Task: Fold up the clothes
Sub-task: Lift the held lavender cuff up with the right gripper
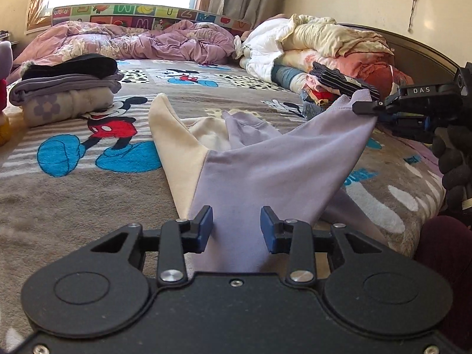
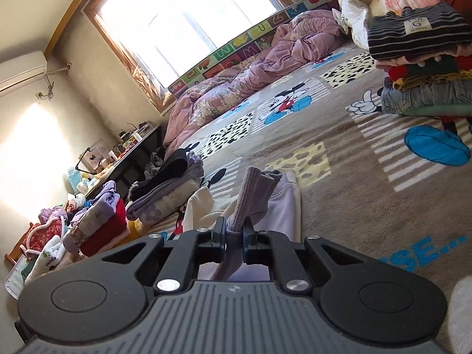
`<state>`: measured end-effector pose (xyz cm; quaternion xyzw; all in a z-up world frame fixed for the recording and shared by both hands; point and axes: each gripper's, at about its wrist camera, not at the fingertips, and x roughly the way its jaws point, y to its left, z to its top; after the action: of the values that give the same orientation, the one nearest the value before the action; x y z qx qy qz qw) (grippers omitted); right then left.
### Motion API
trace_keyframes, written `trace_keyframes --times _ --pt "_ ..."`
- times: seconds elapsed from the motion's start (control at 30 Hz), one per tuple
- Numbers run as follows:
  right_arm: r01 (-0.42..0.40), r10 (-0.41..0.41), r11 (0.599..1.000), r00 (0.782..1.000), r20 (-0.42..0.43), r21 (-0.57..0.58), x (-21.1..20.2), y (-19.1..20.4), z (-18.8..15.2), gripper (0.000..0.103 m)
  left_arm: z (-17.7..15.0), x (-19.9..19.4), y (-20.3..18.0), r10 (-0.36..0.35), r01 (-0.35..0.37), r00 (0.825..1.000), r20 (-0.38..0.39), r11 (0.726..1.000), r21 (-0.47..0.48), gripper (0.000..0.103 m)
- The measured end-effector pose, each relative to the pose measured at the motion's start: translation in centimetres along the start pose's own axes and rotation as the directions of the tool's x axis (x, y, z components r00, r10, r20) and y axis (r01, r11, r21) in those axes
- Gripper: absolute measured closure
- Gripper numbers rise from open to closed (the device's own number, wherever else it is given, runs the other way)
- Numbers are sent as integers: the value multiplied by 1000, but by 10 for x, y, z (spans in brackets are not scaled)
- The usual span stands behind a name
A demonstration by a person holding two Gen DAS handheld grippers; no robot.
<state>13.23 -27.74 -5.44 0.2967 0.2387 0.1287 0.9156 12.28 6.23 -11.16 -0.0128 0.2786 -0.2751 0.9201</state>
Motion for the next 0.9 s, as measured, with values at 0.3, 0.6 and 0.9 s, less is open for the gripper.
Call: trace_keyframes --times 0.3,0.6,0.9 --pt "9 -15 995 998 57 101 -19 -28 -29 90 -6 7 -6 10 -8 999 -51 999 52 69" --pt "74 -77 988 997 22 134 -17 -60 -64 90 -13 8 -7 22 -11 993 -118 996 92 69" --pt "45 -52 989 998 42 144 -20 -74 -80 90 1 -31 39 -19 24 999 32 986 -164 69"
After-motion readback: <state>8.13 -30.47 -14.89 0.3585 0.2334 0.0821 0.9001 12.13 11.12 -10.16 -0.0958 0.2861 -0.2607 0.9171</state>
